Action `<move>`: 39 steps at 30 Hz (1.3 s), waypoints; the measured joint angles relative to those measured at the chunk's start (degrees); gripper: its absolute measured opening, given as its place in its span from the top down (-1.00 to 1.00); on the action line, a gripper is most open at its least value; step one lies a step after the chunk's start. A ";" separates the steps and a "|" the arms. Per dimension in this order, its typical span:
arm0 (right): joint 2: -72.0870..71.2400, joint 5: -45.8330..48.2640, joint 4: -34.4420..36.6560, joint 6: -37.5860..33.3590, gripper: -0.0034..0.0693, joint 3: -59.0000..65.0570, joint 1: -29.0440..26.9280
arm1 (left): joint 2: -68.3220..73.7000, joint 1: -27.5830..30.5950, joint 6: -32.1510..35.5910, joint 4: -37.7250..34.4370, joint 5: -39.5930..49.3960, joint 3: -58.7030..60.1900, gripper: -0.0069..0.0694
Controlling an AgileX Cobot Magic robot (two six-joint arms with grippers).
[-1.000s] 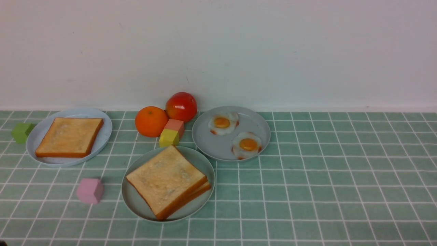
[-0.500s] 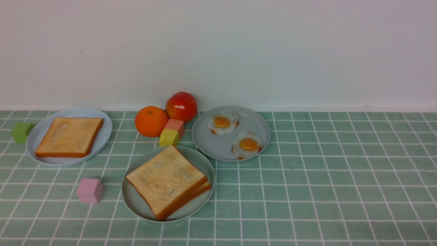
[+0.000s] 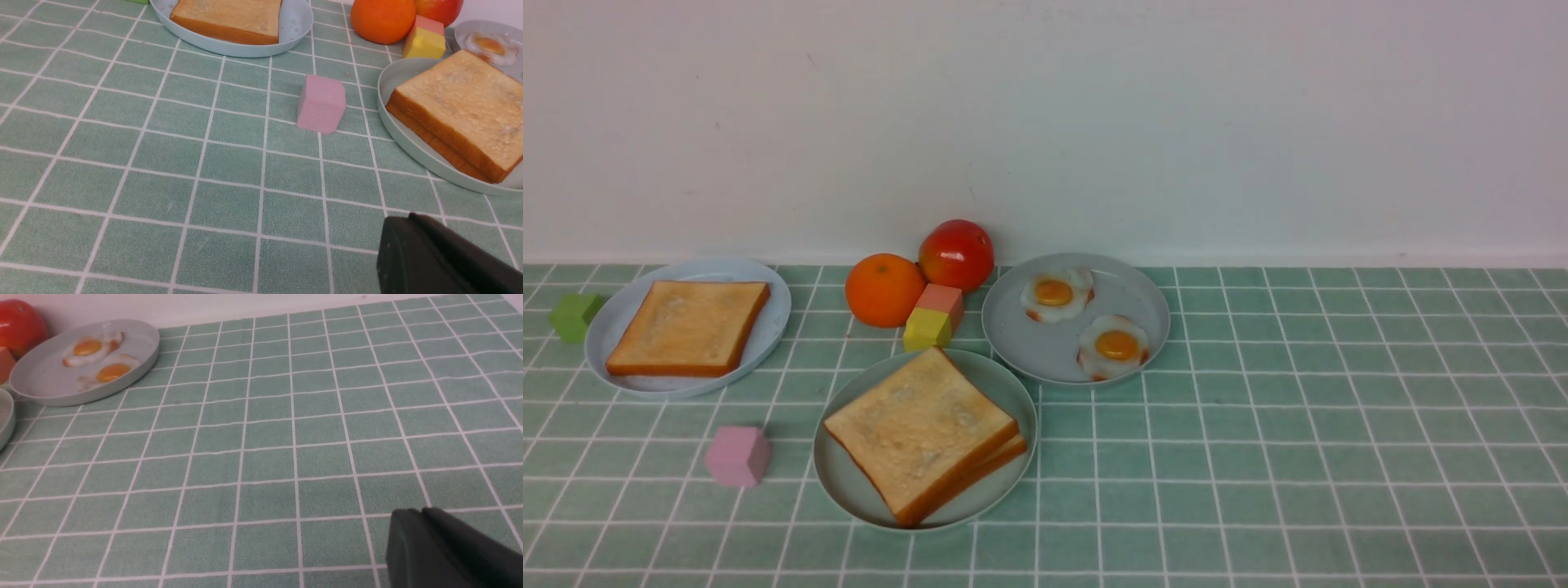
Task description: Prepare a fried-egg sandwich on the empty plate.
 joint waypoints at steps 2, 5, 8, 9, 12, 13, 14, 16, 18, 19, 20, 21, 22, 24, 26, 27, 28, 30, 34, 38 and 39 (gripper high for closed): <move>0.00 0.00 0.00 0.00 0.79 0.00 0.00 | 0.00 0.00 0.00 0.00 0.00 0.00 0.85; 0.00 0.00 0.00 0.00 0.78 0.00 0.00 | 0.00 0.00 0.00 0.00 0.00 0.00 0.85; 0.00 0.00 0.00 0.00 0.77 0.00 0.00 | 0.00 0.00 0.00 0.00 0.00 0.00 0.85; 0.00 0.00 0.00 0.00 0.76 0.00 0.00 | 0.00 0.00 0.00 0.00 0.00 0.00 0.84; 0.00 0.00 0.00 0.00 0.75 0.00 0.00 | 0.00 0.00 0.00 0.00 0.04 0.00 0.84; 0.00 0.00 0.00 0.00 0.75 0.00 0.00 | 0.00 0.00 0.00 0.00 0.04 0.00 0.84; 0.00 0.00 0.00 0.00 0.75 0.00 0.00 | 0.00 0.00 0.00 0.00 0.04 0.00 0.84; 0.00 0.00 0.00 0.00 0.74 0.00 0.00 | 0.00 0.00 0.00 0.00 0.04 0.00 0.84; 0.00 0.00 0.00 0.00 0.73 0.00 0.00 | 0.00 0.00 0.00 0.00 0.04 0.00 0.84; 0.00 0.00 0.00 0.00 0.73 0.00 0.00 | 0.00 0.00 0.00 0.00 0.04 0.00 0.83; 0.00 0.00 0.00 0.00 0.73 0.00 0.00 | 0.00 0.00 0.00 0.00 0.04 0.00 0.83; 0.00 0.00 0.00 0.00 0.72 0.00 0.00 | 0.00 0.00 0.00 0.00 0.04 0.00 0.83; 0.00 0.00 0.00 0.00 0.72 0.00 0.00 | 0.00 0.00 0.00 0.00 0.04 0.00 0.83; 0.00 0.00 0.00 0.00 0.71 0.00 0.00 | 0.00 0.00 0.00 0.00 0.04 0.00 0.83; 0.00 0.00 0.00 0.00 0.70 0.00 0.00 | 0.00 0.00 0.00 0.00 0.04 0.00 0.83; 0.00 0.00 0.00 0.00 0.70 0.00 0.00 | 0.00 0.00 0.00 0.00 0.04 0.00 0.83; 0.00 0.00 0.00 0.00 0.70 0.00 0.00 | 0.00 0.00 0.00 0.00 0.04 0.00 0.83; 0.00 0.00 0.00 0.00 0.70 0.00 0.00 | 0.00 0.00 0.00 0.00 0.04 0.00 0.83; 0.00 0.00 0.00 0.00 0.69 0.00 0.00 | 0.00 0.00 0.00 0.00 0.04 0.00 0.82; 0.00 0.00 0.00 0.00 0.68 0.00 0.00 | 0.00 0.00 0.00 0.00 0.04 0.00 0.81; 0.00 0.00 0.00 0.00 0.67 0.00 0.00 | 0.00 0.00 0.00 0.00 0.04 0.00 0.81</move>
